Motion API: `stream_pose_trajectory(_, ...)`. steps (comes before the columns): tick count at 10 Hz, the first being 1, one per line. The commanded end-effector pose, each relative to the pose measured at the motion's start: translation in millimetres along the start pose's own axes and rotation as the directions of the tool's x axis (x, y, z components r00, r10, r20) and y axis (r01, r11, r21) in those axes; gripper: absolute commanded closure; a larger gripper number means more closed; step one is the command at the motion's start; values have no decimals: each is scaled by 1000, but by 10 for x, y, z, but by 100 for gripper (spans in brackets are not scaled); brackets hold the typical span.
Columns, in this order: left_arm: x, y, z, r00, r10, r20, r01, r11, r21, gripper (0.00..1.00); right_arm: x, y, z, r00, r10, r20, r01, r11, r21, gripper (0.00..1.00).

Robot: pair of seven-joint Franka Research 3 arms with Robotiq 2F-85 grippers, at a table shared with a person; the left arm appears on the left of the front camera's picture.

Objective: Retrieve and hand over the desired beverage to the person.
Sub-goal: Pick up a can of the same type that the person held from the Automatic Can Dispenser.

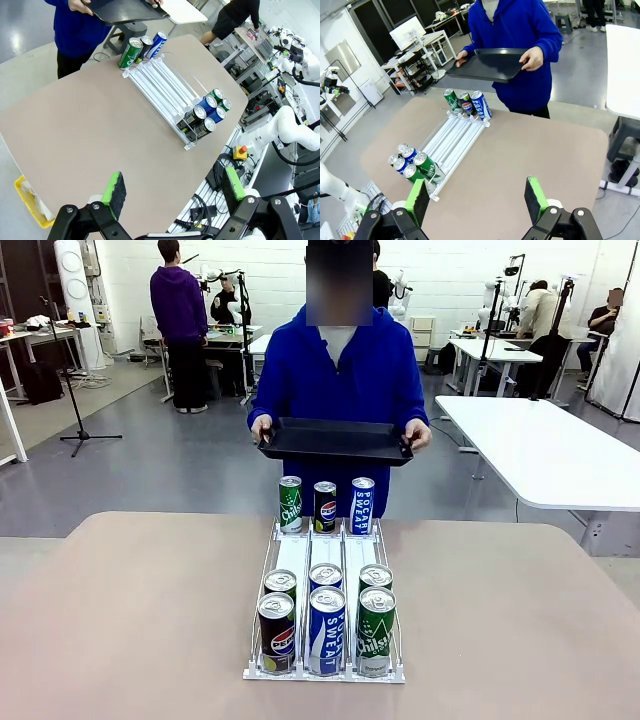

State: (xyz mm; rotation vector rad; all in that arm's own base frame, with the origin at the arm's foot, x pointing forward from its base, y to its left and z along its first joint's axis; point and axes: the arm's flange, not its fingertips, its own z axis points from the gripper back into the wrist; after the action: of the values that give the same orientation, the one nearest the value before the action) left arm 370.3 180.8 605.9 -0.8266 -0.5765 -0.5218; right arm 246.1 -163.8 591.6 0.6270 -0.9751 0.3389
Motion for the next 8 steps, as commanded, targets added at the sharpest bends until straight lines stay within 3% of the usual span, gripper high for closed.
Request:
stream_pose_trajectory(1,18,17,31,1000,-21,8,21,1000,-9,0,-3,3,-7,1000,6,0,-6,1000,9,0)
stream_pose_trajectory(8,18,17,31,1000,-21,8,21,1000,-9,0,-3,3,-7,1000,6,0,-6,1000,9,0)
